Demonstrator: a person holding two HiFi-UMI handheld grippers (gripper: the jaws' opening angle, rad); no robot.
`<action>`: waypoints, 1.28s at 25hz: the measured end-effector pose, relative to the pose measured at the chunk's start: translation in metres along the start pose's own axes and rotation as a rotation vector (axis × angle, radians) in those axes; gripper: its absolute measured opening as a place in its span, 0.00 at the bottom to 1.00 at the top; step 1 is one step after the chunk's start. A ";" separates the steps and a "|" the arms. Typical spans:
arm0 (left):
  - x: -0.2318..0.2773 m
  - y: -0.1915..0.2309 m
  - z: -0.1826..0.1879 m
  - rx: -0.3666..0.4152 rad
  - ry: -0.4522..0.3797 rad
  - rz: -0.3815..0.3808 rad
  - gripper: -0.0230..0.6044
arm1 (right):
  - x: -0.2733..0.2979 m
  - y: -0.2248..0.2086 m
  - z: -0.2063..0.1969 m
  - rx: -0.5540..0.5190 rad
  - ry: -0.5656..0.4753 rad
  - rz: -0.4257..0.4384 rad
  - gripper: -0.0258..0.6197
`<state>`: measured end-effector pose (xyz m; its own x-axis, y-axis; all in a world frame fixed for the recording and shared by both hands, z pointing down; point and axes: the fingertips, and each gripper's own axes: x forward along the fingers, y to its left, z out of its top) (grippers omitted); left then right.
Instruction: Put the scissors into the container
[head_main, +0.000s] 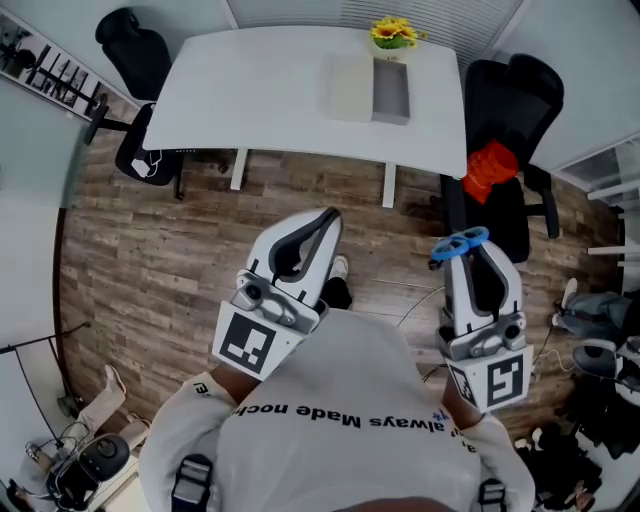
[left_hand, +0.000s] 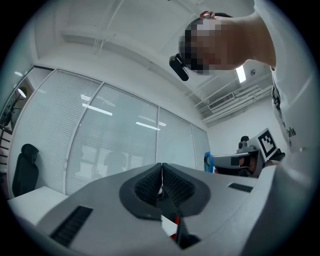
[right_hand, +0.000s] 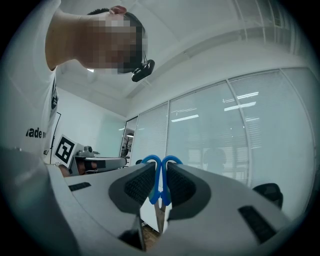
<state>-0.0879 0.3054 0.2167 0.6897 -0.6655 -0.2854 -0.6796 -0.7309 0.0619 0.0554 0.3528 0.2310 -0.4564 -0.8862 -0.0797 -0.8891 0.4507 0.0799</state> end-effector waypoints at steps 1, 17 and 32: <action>0.002 0.007 0.000 0.000 0.000 0.000 0.07 | 0.008 0.000 0.000 -0.001 0.002 0.001 0.16; 0.029 0.088 -0.009 -0.006 0.010 -0.013 0.07 | 0.092 0.002 -0.011 -0.002 0.027 -0.010 0.16; 0.052 0.095 -0.019 -0.004 0.007 -0.037 0.07 | 0.104 -0.018 -0.016 0.001 0.009 -0.027 0.16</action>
<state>-0.1113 0.1986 0.2258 0.7162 -0.6389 -0.2810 -0.6525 -0.7558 0.0553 0.0248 0.2505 0.2370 -0.4318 -0.8990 -0.0728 -0.9011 0.4266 0.0769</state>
